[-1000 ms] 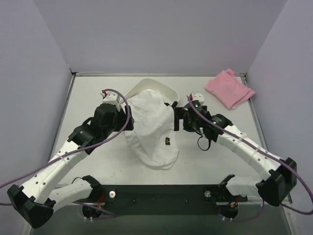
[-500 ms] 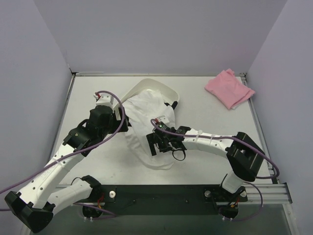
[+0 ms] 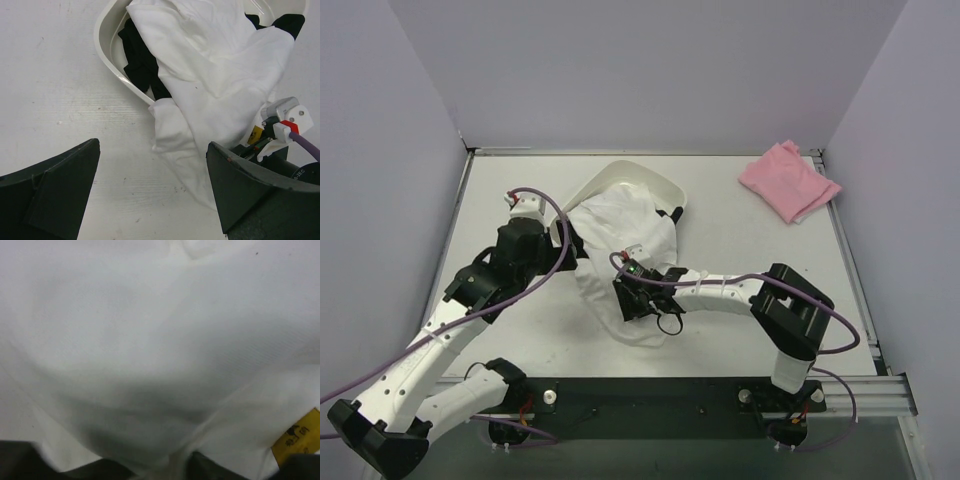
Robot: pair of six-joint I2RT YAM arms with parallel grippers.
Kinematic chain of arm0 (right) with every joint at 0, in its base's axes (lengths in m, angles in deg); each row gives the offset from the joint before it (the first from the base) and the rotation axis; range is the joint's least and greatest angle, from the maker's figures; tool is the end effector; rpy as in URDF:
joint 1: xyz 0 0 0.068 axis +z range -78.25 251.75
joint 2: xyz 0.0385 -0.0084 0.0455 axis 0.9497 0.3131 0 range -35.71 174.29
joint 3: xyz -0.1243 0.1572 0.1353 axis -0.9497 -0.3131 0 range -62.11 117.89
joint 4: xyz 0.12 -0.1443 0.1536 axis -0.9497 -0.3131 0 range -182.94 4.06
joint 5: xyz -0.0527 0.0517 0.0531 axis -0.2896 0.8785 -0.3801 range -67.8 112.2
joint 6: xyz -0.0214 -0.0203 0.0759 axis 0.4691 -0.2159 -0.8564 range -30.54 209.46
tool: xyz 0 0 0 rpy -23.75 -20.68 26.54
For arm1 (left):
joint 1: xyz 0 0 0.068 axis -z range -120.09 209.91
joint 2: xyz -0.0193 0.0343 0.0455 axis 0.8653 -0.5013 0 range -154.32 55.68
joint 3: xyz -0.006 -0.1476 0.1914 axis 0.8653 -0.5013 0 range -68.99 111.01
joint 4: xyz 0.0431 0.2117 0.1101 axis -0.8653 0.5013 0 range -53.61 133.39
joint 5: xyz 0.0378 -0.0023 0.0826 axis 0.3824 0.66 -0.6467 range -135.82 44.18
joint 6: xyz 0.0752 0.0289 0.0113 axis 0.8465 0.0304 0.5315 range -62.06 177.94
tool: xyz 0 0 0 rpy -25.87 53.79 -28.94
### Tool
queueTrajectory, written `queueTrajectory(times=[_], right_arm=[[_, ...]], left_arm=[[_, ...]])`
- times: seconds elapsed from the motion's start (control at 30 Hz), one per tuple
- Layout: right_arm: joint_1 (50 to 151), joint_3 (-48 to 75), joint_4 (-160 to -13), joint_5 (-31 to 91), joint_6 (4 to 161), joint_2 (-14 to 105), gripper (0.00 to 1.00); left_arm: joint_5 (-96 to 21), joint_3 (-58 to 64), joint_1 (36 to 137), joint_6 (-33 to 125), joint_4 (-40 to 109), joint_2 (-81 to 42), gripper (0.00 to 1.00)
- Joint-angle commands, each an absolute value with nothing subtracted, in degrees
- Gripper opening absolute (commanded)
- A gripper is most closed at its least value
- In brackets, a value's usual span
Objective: Fold and stack the t-shirts
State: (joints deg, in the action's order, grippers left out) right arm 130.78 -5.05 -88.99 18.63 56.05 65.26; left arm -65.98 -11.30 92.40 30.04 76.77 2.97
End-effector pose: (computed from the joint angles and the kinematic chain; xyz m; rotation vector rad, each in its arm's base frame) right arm 0.1922 0.3118 0.1228 -0.5242 2.4445 0.6578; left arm 0.1922 -0.0935 0.2959 -0.1110 2.1514 -0.2273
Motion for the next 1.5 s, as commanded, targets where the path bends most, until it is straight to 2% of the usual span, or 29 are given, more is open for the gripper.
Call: queueTrajectory(times=[0.0, 0.03, 0.27, 0.37, 0.47, 0.5, 0.6, 0.63, 0.73, 0.97, 1.2, 1.47], right_arm=[[131.1, -8.4, -89.4, 20.6, 52.9, 71.4, 0.03], [131.1, -8.5, -89.7, 20.4, 52.6, 71.4, 0.0], [135.7, -8.6, -97.2, 14.1, 53.7, 63.7, 0.0], [138.7, 0.0, -108.1, 7.9, 56.3, 54.6, 0.0], [138.6, 16.6, -118.1, 3.3, 61.5, 50.4, 0.0], [138.4, 26.0, -120.4, 2.1, 63.0, 50.0, 0.0], [136.4, 41.6, -128.2, -3.8, 68.7, 50.8, 0.0], [134.5, 50.7, -131.3, -5.5, 69.8, 51.2, 0.0], [131.2, 61.5, -133.8, -6.9, 72.1, 51.7, 0.0], [120.1, 62.4, -132.7, -15.7, 74.1, 43.1, 0.0], [118.4, 56.8, -131.4, -18.7, 75.2, 35.2, 0.0], [118.1, 53.2, -132.2, -16.4, 74.0, 32.2, 0.0]], left_arm=[[-66.3, -11.7, 91.6, 30.6, 77.2, 4.6, 0.97], [-66.3, -11.9, 91.6, 30.7, 77.2, 4.7, 0.97], [-66.7, -11.9, 91.2, 30.9, 78.0, 5.2, 0.98], [-67.0, -11.8, 91.1, 31.0, 77.7, 5.3, 0.97], [-66.7, -12.0, 91.0, 30.7, 76.9, 4.9, 0.97], [-66.2, -12.1, 90.9, 30.6, 76.6, 4.6, 0.97], [-65.2, -12.7, 90.8, 30.4, 75.5, 3.7, 0.98], [-64.6, -12.9, 90.7, 30.5, 74.5, 3.5, 0.97], [-63.3, -13.5, 90.5, 30.5, 72.9, 1.9, 0.97], [-56.7, -13.3, 90.5, 31.6, 66.5, -1.9, 0.97], [-50.6, -10.2, 92.2, 33.2, 59.6, -9.8, 0.97], [-55.1, -1.9, 102.8, 36.5, 55.9, -24.3, 0.97]])
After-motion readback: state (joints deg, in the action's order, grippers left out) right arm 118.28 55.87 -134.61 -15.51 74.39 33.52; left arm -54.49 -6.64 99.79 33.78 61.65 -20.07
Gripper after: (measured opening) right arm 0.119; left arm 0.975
